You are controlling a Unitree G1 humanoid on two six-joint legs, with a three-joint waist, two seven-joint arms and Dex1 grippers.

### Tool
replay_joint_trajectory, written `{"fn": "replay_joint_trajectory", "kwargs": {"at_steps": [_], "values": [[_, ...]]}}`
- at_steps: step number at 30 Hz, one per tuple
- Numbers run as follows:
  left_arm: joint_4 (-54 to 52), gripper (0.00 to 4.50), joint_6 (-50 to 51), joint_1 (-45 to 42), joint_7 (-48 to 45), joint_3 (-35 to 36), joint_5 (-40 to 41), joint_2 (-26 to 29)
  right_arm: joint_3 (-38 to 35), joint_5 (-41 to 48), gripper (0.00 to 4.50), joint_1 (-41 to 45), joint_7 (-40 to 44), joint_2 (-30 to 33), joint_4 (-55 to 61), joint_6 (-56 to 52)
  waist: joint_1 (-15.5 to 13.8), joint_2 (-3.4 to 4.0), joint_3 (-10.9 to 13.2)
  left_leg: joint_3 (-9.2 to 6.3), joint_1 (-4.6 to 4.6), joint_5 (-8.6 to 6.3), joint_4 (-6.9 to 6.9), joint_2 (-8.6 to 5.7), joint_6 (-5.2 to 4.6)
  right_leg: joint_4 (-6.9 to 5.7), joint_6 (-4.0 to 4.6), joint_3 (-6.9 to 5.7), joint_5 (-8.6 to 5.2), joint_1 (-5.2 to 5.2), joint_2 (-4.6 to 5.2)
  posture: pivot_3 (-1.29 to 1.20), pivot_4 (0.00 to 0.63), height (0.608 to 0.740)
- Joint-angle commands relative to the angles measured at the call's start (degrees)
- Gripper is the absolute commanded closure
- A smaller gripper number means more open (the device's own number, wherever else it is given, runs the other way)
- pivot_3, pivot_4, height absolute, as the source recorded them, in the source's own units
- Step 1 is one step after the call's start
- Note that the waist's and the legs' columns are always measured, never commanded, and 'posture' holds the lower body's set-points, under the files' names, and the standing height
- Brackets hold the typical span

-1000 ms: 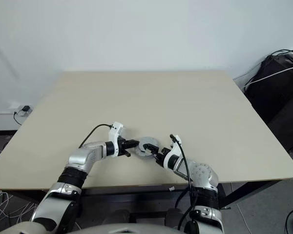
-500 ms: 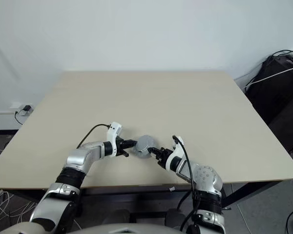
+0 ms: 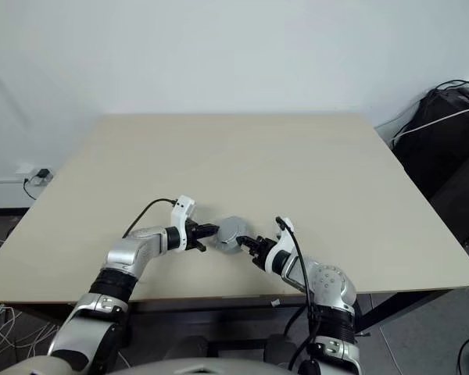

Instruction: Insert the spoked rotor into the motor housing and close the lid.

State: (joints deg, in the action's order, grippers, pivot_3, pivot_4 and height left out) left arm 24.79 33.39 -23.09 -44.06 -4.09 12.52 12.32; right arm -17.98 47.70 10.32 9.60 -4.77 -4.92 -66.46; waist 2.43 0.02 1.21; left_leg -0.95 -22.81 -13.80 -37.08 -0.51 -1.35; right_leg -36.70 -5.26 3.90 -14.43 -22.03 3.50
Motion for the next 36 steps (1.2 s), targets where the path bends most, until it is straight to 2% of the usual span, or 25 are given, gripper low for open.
{"fn": "replay_joint_trajectory", "kwargs": {"at_steps": [1,7,14,22,25,30,36], "values": [[-4.9,4.50,0.4,2.1,0.8,0.7,2.2,-1.4,0.9,0.6,3.29,0.4,-0.7,-3.6,0.0,2.0,0.1,0.01,0.0,0.00,-0.01,0.00,0.00,0.00,0.00,0.00,0.00,0.00,0.00,-0.01,0.00,0.00,0.000,0.740],[-15.9,4.50,1.7,7.3,3.4,4.3,5.9,-1.9,0.1,1.1,3.29,-0.1,-1.0,-2.7,-0.5,3.3,0.1,0.02,0.0,0.00,-0.24,0.00,0.02,0.01,0.00,-0.03,0.00,0.02,0.02,-0.25,0.02,0.00,0.000,0.740],[-29.2,4.50,4.2,14.8,7.5,11.7,14.9,-2.8,0.0,2.1,3.29,-0.3,-1.1,-2.4,-0.4,4.1,0.2,0.08,0.0,0.02,-0.46,0.00,0.01,0.03,0.00,-0.07,0.02,0.02,0.02,-0.50,0.07,0.00,0.000,0.740],[-36.4,4.50,9.3,27.7,12.9,18.9,27.6,-7.9,-0.8,6.2,3.29,-0.2,-1.4,-3.3,2.6,4.2,0.1,0.09,0.0,0.00,-0.69,0.00,-0.05,0.01,-0.01,-0.05,0.11,-0.03,-0.03,-0.64,0.12,0.00,0.000,0.740],[-37.3,4.50,12.4,32.9,15.2,21.8,35.0,-11.9,-1.3,8.9,3.29,-0.4,-2.2,-4.1,4.9,3.8,0.0,0.07,0.1,0.02,-0.73,0.00,-0.06,0.00,-0.01,0.00,0.30,-0.02,-0.14,-0.68,0.14,0.00,0.000,0.740],[-37.3,2.91,13.5,38.5,18.9,23.5,42.5,-17.6,-1.2,13.3,3.29,-1.0,-3.7,-4.8,8.7,3.0,0.1,0.00,0.3,0.00,-0.85,0.00,-0.08,0.02,-0.02,-0.03,0.32,-0.05,-0.16,-0.74,0.10,0.00,0.000,0.740],[-36.3,0.88,13.6,39.8,21.4,22.9,49.7,-19.9,0.1,17.4,3.29,-1.5,-5.9,-4.6,10.9,1.9,0.2,0.00,0.3,0.01,-0.83,0.00,-0.11,0.02,-0.02,0.02,0.37,-0.06,-0.19,-0.77,0.07,0.00,0.000,0.740]]}}
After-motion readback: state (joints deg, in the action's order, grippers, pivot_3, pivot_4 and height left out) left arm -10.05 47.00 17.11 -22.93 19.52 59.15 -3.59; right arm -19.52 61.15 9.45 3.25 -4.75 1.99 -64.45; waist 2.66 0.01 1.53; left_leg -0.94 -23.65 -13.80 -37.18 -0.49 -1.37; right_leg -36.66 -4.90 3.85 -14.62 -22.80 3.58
